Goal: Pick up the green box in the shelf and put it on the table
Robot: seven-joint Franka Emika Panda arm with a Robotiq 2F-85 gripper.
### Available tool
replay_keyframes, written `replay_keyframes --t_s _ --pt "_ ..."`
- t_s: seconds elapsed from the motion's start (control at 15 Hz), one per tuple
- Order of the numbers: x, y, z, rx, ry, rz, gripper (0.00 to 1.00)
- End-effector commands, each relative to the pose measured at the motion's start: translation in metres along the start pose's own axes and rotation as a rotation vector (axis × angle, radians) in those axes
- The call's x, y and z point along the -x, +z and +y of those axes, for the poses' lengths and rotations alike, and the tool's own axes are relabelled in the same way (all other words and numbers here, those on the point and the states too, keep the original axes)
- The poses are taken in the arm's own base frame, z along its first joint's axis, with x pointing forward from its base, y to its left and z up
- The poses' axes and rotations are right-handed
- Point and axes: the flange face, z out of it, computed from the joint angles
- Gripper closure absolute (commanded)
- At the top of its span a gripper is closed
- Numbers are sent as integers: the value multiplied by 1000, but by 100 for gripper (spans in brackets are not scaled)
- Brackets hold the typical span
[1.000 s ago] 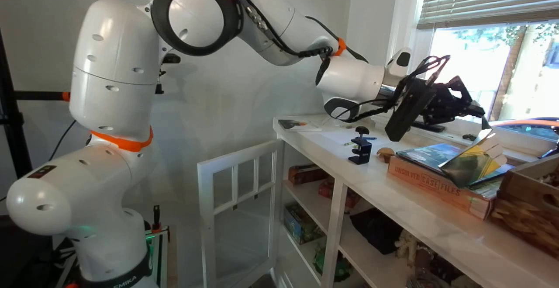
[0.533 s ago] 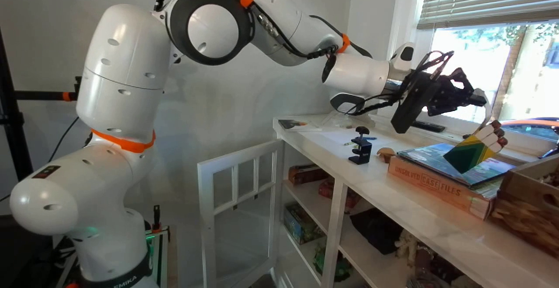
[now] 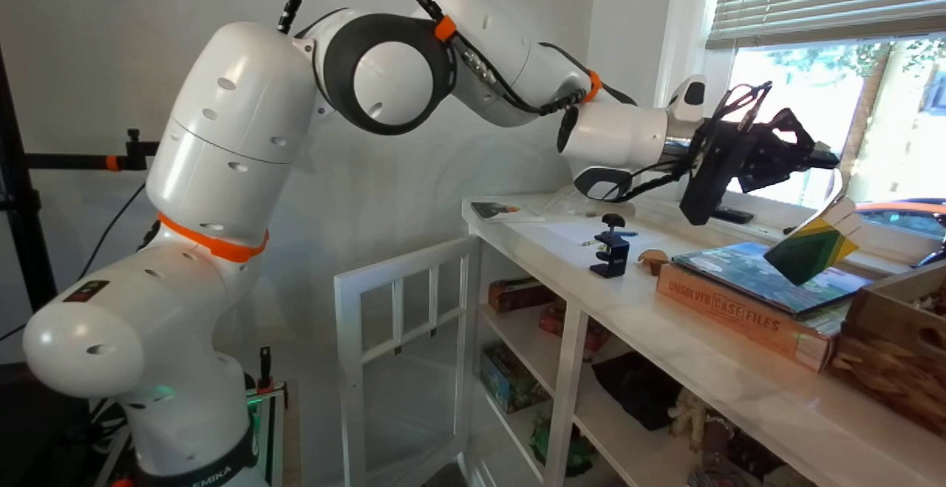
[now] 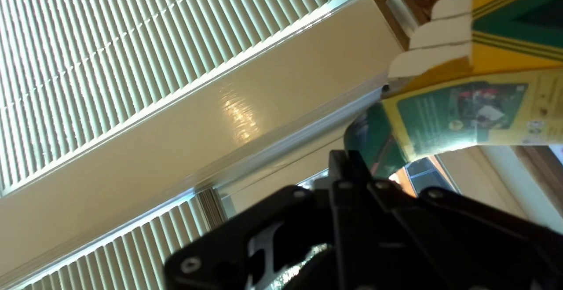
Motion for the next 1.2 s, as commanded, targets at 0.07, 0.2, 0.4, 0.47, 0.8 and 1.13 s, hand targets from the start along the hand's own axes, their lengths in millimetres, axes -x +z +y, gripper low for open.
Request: replay_keyframes --t_s 0.07,0.2,0.4,0.47,0.8,1.13 --pt "-2 14 -12 83 -58 -9 100" --pt "-1 18 -19 86 -63 -12 100" --pt "-3 18 -25 86 -61 -7 100" --pt "-3 18 -28 93 -70 -9 100" --pt "-7 14 -48 109 -115 -7 100" --pt "-9 7 -56 84 -91 -31 100"
